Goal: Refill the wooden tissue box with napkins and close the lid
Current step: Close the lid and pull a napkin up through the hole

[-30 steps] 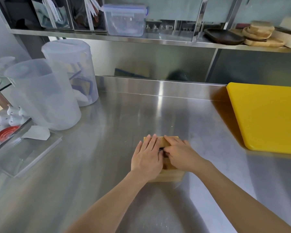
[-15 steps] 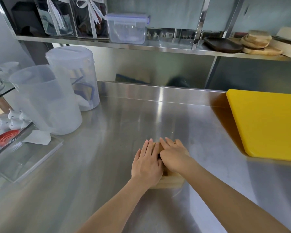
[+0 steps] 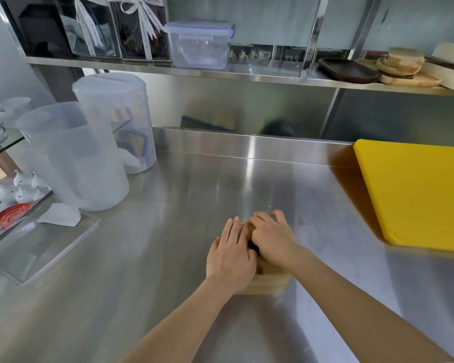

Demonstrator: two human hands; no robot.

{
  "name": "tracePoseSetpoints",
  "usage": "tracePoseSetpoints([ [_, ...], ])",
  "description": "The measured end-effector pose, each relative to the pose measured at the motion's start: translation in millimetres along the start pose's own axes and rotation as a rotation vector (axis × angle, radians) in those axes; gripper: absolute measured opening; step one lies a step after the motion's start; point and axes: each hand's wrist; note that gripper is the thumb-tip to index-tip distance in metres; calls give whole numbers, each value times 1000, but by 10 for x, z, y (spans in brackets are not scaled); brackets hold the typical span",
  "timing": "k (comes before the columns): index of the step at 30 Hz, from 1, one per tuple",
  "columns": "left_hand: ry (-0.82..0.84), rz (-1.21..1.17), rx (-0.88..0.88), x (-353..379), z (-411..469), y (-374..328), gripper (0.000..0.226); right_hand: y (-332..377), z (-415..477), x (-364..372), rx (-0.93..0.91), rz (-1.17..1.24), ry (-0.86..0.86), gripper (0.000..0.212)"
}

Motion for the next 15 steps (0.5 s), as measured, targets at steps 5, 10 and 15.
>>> tracePoseSetpoints([
  [5, 6, 26, 6, -5, -9, 4, 86, 55, -28, -16, -5, -74, 135, 29],
  [10, 1, 21, 9, -6, -15, 6, 87, 48, -15, -26, 11, -52, 173, 33],
  [15, 1, 5, 3, -8, -6, -7, 84, 36, -13, -26, 15, 0, 68, 27],
])
Point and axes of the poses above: each hand's wrist, its own z-axis towards the middle knuckle, its own x-axis out of the palm, y = z × x, and after that the axes turned 7 degrees about -x, right-handed
